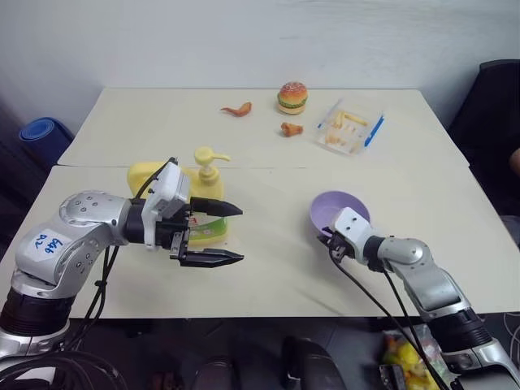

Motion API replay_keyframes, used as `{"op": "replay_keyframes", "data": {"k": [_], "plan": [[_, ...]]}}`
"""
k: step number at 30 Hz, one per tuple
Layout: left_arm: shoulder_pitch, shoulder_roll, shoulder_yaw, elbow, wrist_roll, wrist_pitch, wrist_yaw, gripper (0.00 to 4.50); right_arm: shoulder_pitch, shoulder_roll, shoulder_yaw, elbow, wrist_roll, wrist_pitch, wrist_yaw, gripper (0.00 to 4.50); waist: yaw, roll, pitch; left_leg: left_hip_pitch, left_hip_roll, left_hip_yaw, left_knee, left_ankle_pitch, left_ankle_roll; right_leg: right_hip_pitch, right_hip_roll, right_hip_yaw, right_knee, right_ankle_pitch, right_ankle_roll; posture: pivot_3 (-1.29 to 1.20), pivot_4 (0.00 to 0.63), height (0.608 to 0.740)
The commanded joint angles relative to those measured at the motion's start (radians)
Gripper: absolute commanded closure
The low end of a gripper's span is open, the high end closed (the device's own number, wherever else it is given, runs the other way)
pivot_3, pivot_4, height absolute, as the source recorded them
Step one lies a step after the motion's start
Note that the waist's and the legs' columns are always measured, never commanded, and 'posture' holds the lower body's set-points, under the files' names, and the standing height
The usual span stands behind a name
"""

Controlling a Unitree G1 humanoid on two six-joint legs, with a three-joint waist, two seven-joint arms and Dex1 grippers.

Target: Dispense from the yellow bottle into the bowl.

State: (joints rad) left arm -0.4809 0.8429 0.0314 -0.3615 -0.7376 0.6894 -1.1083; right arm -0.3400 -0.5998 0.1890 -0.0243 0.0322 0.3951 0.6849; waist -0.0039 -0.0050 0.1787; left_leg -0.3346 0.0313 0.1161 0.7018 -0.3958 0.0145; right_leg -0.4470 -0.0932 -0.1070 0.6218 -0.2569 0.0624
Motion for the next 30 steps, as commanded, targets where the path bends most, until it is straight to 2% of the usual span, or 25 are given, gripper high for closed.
{"op": "replay_keyframes", "data": {"k": [1,5,8,13,16,17,19,22,25,30], "plan": [[-0.025,0.000,0.011,-0.003,0.006,-0.020,-0.011,0.00,0.007,0.007,-0.024,-0.004,-0.005,-0.004,-0.013,4.47,0.000,0.000,0.000,0.000,0.000,0.000,0.000,0.000,0.000,0.000,0.000,0.000,0.000,0.000,0.000,0.00,0.150,0.740],[-0.047,0.001,0.030,0.008,-0.013,-0.004,-0.007,0.00,0.006,0.002,-0.027,-0.018,-0.007,-0.005,-0.010,4.47,0.000,0.000,0.000,0.000,0.000,0.000,0.000,0.000,0.000,0.000,0.000,0.000,0.000,0.000,0.000,0.00,0.150,0.740],[-0.087,0.012,0.081,0.017,-0.071,0.040,0.007,0.00,-0.036,-0.037,-0.025,-0.079,0.003,0.012,0.043,4.47,0.000,0.000,0.000,0.000,0.000,0.000,0.000,0.000,0.000,0.000,0.000,0.000,0.000,0.000,0.000,0.00,0.150,0.740],[-0.208,0.086,0.205,0.072,-0.193,0.136,-0.003,0.00,-0.241,-0.087,0.005,-0.158,0.041,0.089,0.201,4.47,-0.014,0.000,0.003,0.000,0.000,0.000,0.001,0.000,0.000,0.000,0.000,0.000,0.001,0.000,0.000,0.00,0.150,0.740],[-0.297,0.128,0.233,0.158,-0.190,0.146,-0.010,0.00,-0.377,-0.085,0.043,-0.147,0.050,0.126,0.283,4.47,-0.022,0.000,0.003,0.000,0.001,-0.002,0.000,0.001,-0.001,0.000,0.000,-0.001,0.001,0.000,0.000,0.00,0.150,0.740],[-0.325,0.139,0.232,0.196,-0.175,0.139,-0.018,0.30,-0.421,-0.075,0.058,-0.136,0.054,0.132,0.306,4.50,-0.023,0.000,0.003,0.000,0.001,-0.002,-0.001,0.001,-0.002,0.000,0.001,-0.002,0.000,0.000,0.000,0.00,0.150,0.740],[-0.374,0.161,0.212,0.281,-0.115,0.094,-0.043,0.51,-0.509,-0.048,0.086,-0.110,0.066,0.155,0.347,4.50,-0.023,0.000,0.003,-0.001,0.000,-0.003,-0.001,0.001,-0.002,0.000,0.001,-0.003,0.000,-0.001,-0.001,0.00,0.150,0.740],[-0.434,0.187,0.138,0.424,0.016,-0.026,-0.119,1.43,-0.633,0.005,0.144,-0.046,0.060,0.156,0.405,4.50,-0.024,0.000,0.003,-0.001,-0.002,-0.001,-0.001,0.001,-0.002,-0.001,0.002,-0.008,0.000,0.000,0.000,0.00,0.150,0.740],[-0.519,0.162,0.070,0.556,0.103,-0.095,-0.168,2.35,-0.712,0.043,0.207,0.012,0.041,0.136,0.464,4.50,-0.024,0.000,0.003,-0.002,-0.003,0.003,0.000,0.001,-0.002,-0.001,0.003,-0.011,0.001,0.000,0.000,0.00,0.150,0.740],[-0.594,0.094,-0.004,0.667,0.203,-0.189,-0.223,3.89,-0.774,0.078,0.257,0.071,0.024,0.102,0.518,4.50,-0.023,0.000,0.003,-0.006,-0.002,0.003,0.001,0.001,-0.002,-0.002,0.001,-0.016,0.000,-0.001,-0.001,0.00,0.150,0.740]]}}
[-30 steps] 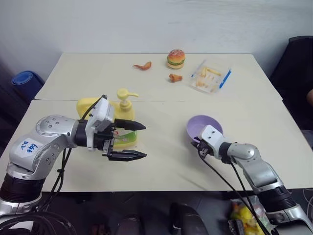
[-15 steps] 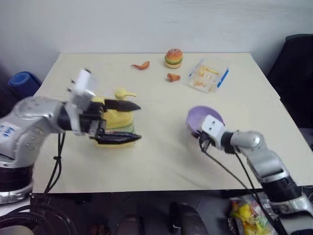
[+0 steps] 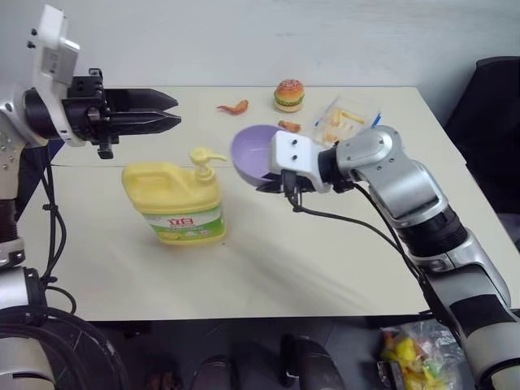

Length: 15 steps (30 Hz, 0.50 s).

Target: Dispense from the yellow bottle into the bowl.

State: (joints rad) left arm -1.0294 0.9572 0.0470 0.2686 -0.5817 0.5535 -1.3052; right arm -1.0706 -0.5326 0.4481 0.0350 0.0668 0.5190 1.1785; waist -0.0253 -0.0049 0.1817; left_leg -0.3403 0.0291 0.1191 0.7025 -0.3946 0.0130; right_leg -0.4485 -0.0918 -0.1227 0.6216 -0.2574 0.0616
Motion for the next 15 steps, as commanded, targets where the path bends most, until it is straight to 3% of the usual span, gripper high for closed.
{"op": "replay_keyframes", "data": {"k": [1,2,6,15], "plan": [[-0.053,-0.035,-0.026,0.050,0.058,-0.065,-0.033,4.23,-0.055,0.017,0.002,0.020,-0.011,-0.025,0.033,4.50,-0.003,0.000,0.000,-0.001,0.000,0.000,0.001,0.000,0.000,0.000,-0.001,-0.001,0.000,0.000,0.000,0.00,0.150,0.740],[-0.059,-0.046,-0.030,0.059,0.067,-0.073,-0.040,4.43,-0.063,0.022,0.004,0.025,-0.012,-0.024,0.039,4.50,-0.004,0.000,0.000,-0.003,0.000,0.000,0.001,0.000,0.000,-0.002,-0.001,-0.001,0.000,0.000,0.001,0.00,0.150,0.740],[-0.064,-0.072,-0.041,0.070,0.094,-0.087,-0.070,4.43,-0.098,0.034,0.004,0.041,-0.011,-0.008,0.066,4.50,-0.009,0.000,0.000,-0.018,-0.001,-0.001,0.011,0.000,0.000,-0.016,0.000,-0.003,0.006,0.001,0.001,0.00,0.150,0.740],[-0.047,-0.060,-0.023,0.069,0.108,-0.087,-0.121,4.43,-0.123,0.019,-0.016,-0.059,0.034,0.105,0.129,4.50,-0.011,0.000,0.000,-0.018,0.001,-0.002,0.013,0.000,0.000,-0.016,-0.002,-0.004,0.007,0.001,0.001,0.00,0.150,0.740]]}}
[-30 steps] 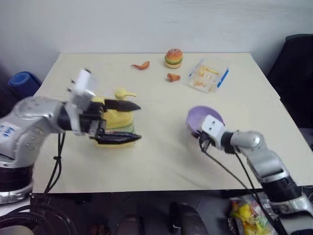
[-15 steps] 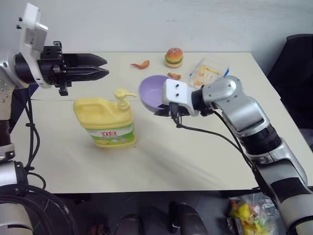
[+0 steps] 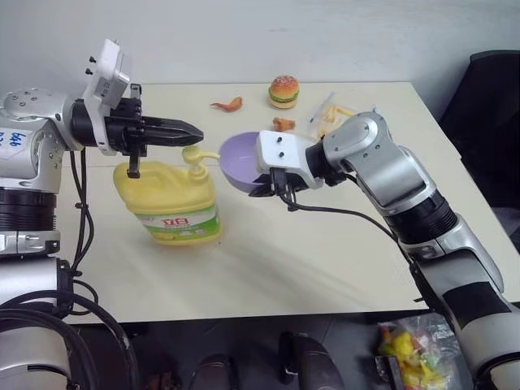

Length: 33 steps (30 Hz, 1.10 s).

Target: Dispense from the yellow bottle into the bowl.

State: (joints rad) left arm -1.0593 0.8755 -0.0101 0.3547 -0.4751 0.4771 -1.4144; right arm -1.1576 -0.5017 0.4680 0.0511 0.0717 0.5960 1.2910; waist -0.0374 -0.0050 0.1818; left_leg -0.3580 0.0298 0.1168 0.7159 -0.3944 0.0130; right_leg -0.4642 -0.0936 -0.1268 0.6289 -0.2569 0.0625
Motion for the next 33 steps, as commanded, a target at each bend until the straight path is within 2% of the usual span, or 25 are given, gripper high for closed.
{"op": "replay_keyframes", "data": {"k": [1,19,33], "plan": [[-0.016,0.023,0.038,-0.017,0.002,-0.009,-0.012,4.43,-0.036,-0.013,-0.038,-0.090,0.036,0.042,0.021,4.50,0.002,0.000,0.000,0.000,0.000,0.000,0.000,0.000,0.000,0.000,0.000,0.000,0.000,0.000,0.000,0.00,0.150,0.740],[0.054,0.010,-0.024,-0.034,0.109,-0.126,-0.048,4.43,-0.086,-0.025,-0.044,-0.119,0.069,0.074,0.030,4.50,0.005,0.000,0.000,0.000,-0.001,0.000,0.001,0.000,0.000,0.000,0.000,0.000,0.001,0.000,0.000,0.00,0.150,0.740],[0.068,-0.012,-0.085,0.030,0.220,-0.285,-0.055,4.43,-0.092,-0.035,-0.040,-0.103,0.064,0.068,0.036,4.50,0.007,0.000,-0.001,0.003,0.000,0.000,0.002,0.000,0.000,0.003,-0.001,0.000,0.003,0.000,0.000,0.00,0.150,0.740]]}}
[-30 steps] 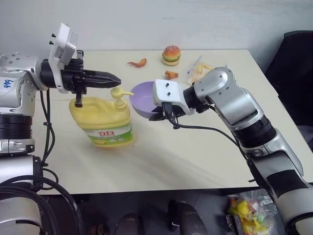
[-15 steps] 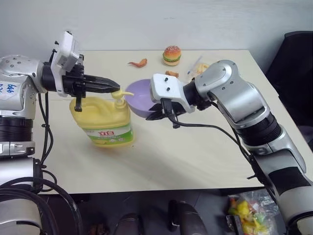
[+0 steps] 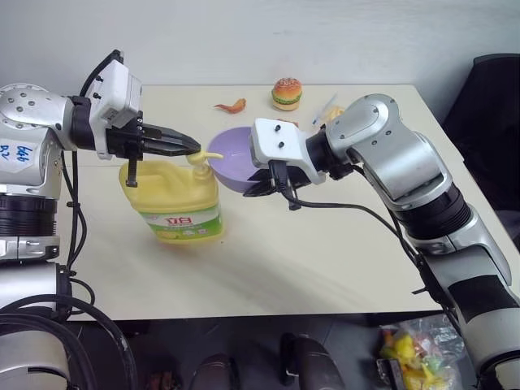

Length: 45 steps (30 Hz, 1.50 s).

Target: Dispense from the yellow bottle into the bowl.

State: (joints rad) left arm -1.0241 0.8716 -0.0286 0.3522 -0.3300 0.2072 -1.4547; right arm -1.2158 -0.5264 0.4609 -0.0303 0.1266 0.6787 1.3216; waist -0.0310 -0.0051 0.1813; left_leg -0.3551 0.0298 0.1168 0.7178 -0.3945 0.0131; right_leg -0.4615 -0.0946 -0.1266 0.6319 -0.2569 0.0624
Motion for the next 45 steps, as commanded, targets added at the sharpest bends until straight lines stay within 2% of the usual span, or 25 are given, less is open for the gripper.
{"op": "replay_keyframes", "data": {"k": [1,12,25,30,34,45], "plan": [[0.036,-0.012,-0.069,0.033,0.074,-0.014,-0.016,4.43,-0.032,-0.012,-0.032,-0.025,0.009,-0.014,0.006,4.50,0.000,0.000,0.000,0.000,0.000,0.000,0.000,0.000,0.000,0.000,0.000,0.000,0.000,0.000,0.000,0.00,0.150,0.740],[0.058,-0.030,-0.078,0.033,0.083,-0.025,-0.015,4.43,0.010,-0.033,-0.003,-0.018,-0.023,-0.058,0.008,4.50,0.003,0.000,-0.002,0.002,0.000,0.000,0.001,0.000,0.000,0.002,-0.001,0.000,0.001,0.000,0.000,0.00,0.150,0.740],[0.101,-0.009,-0.108,0.027,0.125,-0.055,-0.028,4.43,0.035,-0.032,-0.003,-0.027,-0.039,-0.077,0.015,4.50,0.003,0.001,-0.003,0.003,0.000,0.000,0.001,0.000,0.000,0.003,-0.001,0.000,0.001,0.000,0.000,0.00,0.150,0.740],[0.120,-0.007,-0.114,0.039,0.141,-0.074,-0.019,4.43,0.035,-0.029,-0.006,-0.042,-0.032,-0.070,0.016,4.50,0.003,0.004,-0.005,0.006,0.001,-0.001,0.000,0.000,0.000,0.008,-0.001,-0.001,-0.001,0.000,0.000,0.00,0.150,0.740],[0.138,-0.004,-0.117,0.041,0.150,-0.087,-0.018,4.43,0.031,-0.025,-0.012,-0.060,-0.018,-0.060,0.022,4.50,0.003,0.004,-0.006,0.018,0.001,-0.002,-0.004,-0.001,0.001,0.019,-0.001,0.000,-0.004,0.000,0.000,0.00,0.150,0.740],[0.142,-0.006,-0.109,0.059,0.156,-0.094,-0.005,4.43,0.025,-0.019,-0.015,-0.085,0.000,-0.043,0.025,4.50,0.002,0.008,-0.010,0.019,0.001,-0.007,-0.004,-0.001,0.002,0.018,-0.001,0.002,-0.003,0.000,0.000,0.00,0.150,0.740]]}}
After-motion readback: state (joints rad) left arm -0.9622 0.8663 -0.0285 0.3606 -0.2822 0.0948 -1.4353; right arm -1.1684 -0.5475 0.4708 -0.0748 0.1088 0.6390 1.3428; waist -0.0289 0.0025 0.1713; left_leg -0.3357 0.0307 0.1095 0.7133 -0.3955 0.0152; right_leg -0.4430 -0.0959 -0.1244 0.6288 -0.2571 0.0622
